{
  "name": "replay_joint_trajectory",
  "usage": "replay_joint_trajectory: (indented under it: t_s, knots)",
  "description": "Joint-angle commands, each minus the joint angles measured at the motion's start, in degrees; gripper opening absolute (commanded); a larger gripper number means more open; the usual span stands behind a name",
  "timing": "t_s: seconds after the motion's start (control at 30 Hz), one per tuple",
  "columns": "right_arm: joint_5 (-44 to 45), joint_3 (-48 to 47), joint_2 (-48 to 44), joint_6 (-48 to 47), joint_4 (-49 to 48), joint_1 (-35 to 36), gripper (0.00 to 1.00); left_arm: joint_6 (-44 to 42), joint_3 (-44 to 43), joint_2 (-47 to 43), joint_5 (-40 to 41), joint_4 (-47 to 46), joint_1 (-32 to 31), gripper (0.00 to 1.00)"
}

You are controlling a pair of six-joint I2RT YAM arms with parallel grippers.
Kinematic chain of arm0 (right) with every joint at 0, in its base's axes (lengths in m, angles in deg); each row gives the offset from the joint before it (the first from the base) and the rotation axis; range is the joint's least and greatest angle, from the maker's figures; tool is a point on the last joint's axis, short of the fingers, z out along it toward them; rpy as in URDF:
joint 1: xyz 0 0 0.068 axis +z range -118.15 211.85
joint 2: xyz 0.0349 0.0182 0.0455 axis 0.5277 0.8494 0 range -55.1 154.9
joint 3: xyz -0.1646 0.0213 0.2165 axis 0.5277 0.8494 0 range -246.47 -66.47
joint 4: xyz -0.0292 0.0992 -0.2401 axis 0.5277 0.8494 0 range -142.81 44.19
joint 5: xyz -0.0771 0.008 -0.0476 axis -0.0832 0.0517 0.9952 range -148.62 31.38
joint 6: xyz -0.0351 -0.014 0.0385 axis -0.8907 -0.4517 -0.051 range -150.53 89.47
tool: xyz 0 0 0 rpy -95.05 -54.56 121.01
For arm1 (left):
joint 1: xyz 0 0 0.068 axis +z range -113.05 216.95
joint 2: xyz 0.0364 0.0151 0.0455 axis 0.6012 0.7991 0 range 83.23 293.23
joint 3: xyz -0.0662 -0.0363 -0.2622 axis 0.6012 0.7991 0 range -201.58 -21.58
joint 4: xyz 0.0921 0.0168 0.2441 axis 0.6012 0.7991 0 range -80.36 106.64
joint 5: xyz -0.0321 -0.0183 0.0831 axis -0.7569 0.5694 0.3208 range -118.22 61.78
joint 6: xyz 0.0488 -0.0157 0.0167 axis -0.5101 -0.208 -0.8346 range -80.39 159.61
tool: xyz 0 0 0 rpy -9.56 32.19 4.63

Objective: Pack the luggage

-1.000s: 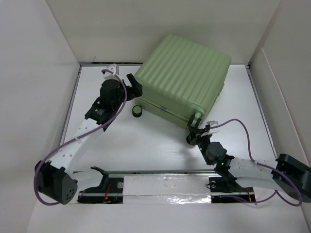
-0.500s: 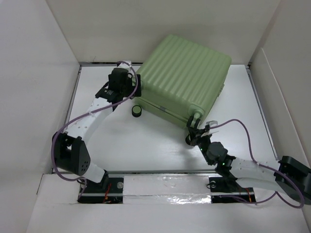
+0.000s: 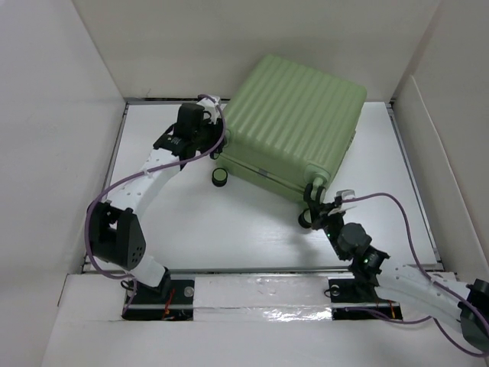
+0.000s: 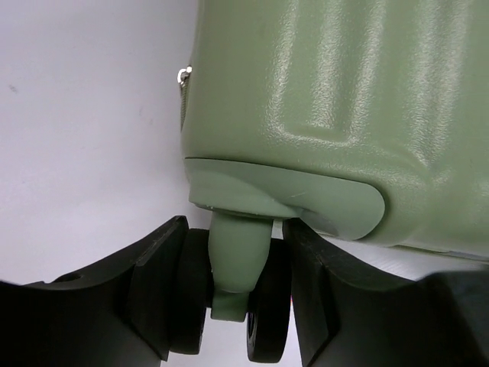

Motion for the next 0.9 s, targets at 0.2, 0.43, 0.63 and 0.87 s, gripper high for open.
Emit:
replay_joint_trajectory:
  t_s: [0.2,0.43,0.63,0.87]
  knots:
    - [-10.75,-0.78,8.41,4.40,-9.27,2.77,0.00,19.45,11.56,-4.11,-25.20,-19.89,-13.36,0.00]
    - [-7.94,-6.30,28.02,4.24,-21.41,7.35,0.00,24.73,6.82,0.36,-24.66,-29.91,-27.95,0.00]
    - [-15.46,-13.51,35.07,2.48,-23.87,7.35,0.00,30.62,8.73,-1.29,-26.68,-40.26,-32.62,0.00]
    - [-29.64,-22.92,52.46,5.54,-39.29,7.88,0.00,35.55,15.85,-8.84,-27.13,-48.81,-36.30,0.00]
